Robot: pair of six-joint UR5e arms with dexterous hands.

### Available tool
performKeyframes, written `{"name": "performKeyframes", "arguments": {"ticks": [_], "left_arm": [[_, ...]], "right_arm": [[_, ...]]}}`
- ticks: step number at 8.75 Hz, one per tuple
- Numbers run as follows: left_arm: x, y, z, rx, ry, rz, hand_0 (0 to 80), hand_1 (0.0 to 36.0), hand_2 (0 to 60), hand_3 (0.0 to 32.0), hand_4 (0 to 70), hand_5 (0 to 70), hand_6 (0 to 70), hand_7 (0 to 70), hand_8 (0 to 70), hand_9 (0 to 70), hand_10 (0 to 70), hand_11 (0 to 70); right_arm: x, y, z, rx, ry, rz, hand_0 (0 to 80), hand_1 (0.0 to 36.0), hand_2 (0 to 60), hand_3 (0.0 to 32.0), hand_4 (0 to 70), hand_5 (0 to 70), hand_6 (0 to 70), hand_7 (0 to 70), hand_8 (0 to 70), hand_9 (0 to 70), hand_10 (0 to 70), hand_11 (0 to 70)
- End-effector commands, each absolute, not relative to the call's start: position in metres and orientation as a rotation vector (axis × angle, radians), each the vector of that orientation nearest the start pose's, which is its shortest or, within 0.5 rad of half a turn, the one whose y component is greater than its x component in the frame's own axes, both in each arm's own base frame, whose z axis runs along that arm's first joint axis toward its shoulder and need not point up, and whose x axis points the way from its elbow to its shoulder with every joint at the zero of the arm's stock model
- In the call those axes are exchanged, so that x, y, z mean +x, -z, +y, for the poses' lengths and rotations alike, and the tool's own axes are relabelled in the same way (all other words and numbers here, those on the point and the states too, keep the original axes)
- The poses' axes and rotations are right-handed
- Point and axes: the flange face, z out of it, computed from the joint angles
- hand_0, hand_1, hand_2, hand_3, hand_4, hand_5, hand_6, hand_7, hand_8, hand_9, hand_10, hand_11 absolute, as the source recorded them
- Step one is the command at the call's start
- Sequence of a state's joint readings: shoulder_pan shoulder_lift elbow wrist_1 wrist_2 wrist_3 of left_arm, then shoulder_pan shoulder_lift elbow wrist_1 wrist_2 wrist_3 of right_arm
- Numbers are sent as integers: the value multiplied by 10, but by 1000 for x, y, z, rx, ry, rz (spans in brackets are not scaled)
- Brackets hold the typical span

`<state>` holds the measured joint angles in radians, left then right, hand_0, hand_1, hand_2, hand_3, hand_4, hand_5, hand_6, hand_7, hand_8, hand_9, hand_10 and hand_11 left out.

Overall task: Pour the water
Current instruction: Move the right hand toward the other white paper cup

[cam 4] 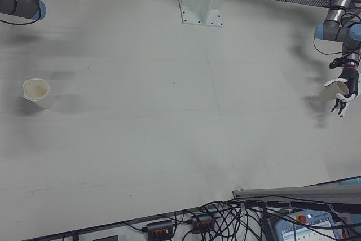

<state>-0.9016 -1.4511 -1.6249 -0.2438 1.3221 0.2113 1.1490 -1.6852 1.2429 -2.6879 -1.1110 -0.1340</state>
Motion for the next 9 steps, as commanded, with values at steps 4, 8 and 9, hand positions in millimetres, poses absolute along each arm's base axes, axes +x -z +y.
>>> {"name": "performKeyframes", "arguments": {"ticks": [4, 8, 9], "left_arm": [[135, -713, -427, -258, 1766, 2106, 800, 360, 306, 0, 641, 566, 142, 116, 60, 18, 86, 162], [133, -713, -428, -255, 1765, 2113, 800, 360, 318, 0, 637, 558, 143, 115, 58, 17, 87, 163], [134, -712, -427, -257, 1764, 2110, 800, 360, 325, 0, 636, 558, 143, 115, 59, 17, 86, 162]], "right_arm": [[-60, -829, -432, -131, 2288, 2441, 455, 115, 73, 38, 0, 27, 0, 16, 22, 0, 66, 110], [-106, -811, -432, -13, 2270, 2538, 461, 122, 91, 28, 0, 98, 0, 44, 25, 0, 80, 130], [-94, -822, -416, -25, 2305, 2516, 461, 122, 90, 30, 0, 100, 0, 43, 24, 0, 78, 126]]}}
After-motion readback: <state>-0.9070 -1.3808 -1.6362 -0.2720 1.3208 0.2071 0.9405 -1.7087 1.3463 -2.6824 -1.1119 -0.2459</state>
